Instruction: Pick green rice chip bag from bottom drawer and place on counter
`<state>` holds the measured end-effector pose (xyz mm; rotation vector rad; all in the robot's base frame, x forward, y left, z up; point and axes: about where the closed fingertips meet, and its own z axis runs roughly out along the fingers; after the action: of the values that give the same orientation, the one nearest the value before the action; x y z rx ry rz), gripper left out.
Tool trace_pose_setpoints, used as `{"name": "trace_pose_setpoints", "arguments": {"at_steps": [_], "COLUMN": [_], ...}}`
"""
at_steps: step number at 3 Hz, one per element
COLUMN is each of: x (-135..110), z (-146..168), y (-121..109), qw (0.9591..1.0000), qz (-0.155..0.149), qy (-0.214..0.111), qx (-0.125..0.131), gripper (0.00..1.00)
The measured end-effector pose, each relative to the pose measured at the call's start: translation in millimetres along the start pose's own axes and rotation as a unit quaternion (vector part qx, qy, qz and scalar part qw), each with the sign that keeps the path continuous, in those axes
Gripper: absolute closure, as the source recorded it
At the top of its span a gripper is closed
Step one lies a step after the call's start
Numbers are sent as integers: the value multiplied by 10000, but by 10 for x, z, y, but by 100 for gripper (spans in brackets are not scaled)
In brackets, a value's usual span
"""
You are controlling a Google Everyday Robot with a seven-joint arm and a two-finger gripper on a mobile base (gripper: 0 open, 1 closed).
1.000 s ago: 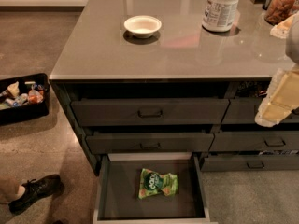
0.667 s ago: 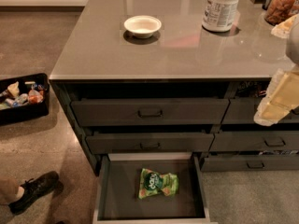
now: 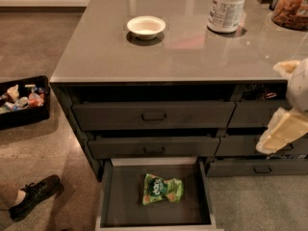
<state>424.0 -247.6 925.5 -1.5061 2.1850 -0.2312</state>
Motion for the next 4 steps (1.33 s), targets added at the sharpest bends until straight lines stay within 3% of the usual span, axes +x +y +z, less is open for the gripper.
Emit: {"name": "trace_pose_setpoints", "arguments": {"at_steps": [2, 3, 4], "x": [452, 562, 671], "z": [1593, 2505, 3293], "y": [396, 756, 1217], "qw": [9965, 9911, 9832], "qz": [-79, -216, -313], "qy": [-702, -1026, -1266], "qx": [-438, -817, -1275], "gripper": [0, 0, 0]}}
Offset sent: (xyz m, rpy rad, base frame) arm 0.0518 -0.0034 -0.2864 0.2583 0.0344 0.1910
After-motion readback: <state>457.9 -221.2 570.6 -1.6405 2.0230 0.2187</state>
